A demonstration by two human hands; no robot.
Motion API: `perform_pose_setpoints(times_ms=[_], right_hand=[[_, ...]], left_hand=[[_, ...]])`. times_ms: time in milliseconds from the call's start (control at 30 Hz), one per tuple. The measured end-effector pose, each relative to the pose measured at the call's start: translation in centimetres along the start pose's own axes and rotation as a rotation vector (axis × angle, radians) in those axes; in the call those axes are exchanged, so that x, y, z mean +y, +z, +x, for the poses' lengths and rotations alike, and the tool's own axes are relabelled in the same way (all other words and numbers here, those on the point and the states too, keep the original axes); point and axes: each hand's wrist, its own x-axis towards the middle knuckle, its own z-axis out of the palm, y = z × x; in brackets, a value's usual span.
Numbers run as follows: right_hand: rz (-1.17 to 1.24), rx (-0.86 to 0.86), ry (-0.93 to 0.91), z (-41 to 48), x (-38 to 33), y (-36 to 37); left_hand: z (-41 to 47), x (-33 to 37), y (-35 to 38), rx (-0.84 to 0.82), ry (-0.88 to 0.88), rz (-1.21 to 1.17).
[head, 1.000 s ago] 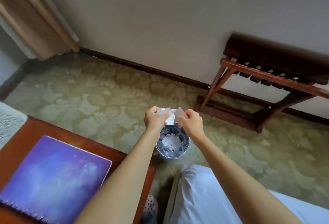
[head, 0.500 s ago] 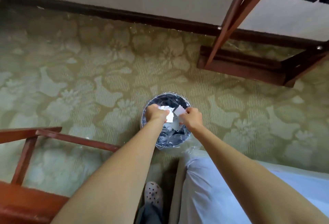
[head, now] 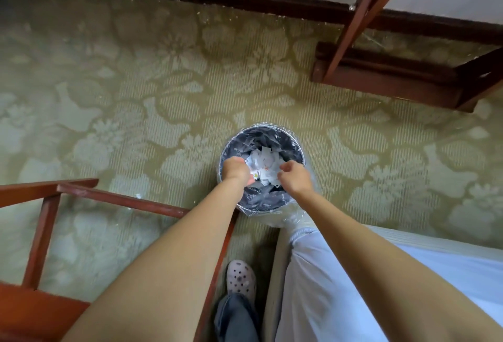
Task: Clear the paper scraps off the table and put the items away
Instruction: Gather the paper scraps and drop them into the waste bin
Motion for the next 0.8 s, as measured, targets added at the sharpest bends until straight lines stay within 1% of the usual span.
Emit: perform_pose_setpoints(times_ms=[133,200,267,367,500,567,667,733,800], right_hand=[[-0.042,0.090,-0.102,-3.7,-3.0,-1.9],[-0.093,0.147,-0.177,-6.2,-5.0,-3.2],[-0.138,0.199,-0.266,-9.3,-7.4,-4.7],[-0.175,0.261,-0.422,-14.7,-11.0,-6.6],[-0.228,0.330,-0.596,-23.8,-15.4,-8.5],[-0.256,0.339,-0.680,-29.0,-17.2,-8.8],[-0.266,0.306,-0.833,-37.3,-19.2,-7.7],[-0.285,0.257,-0.922,-42.8,-19.9,-5.9],[-0.307,0.201,-1.028,-47.7,-20.0,-3.1]], left_hand=[[-4.2,2.1,-1.6,-0.025,0.077,0.037],[-6.5,3.5,-2.8,-0.006,0.128,0.061],[-9.6,5.2,-4.4,0.027,0.226,0.113],[-15.6,7.7,-7.4,0.105,0.428,0.188],[-25.2,9.1,-13.8,0.192,0.660,0.197],[-29.8,8.4,-18.0,0.284,0.731,0.191],[-36.0,5.5,-24.7,0.411,0.777,0.149],[-39.6,2.1,-29.0,0.502,0.784,0.089],[-42.6,-1.9,-32.8,0.590,0.748,0.043]])
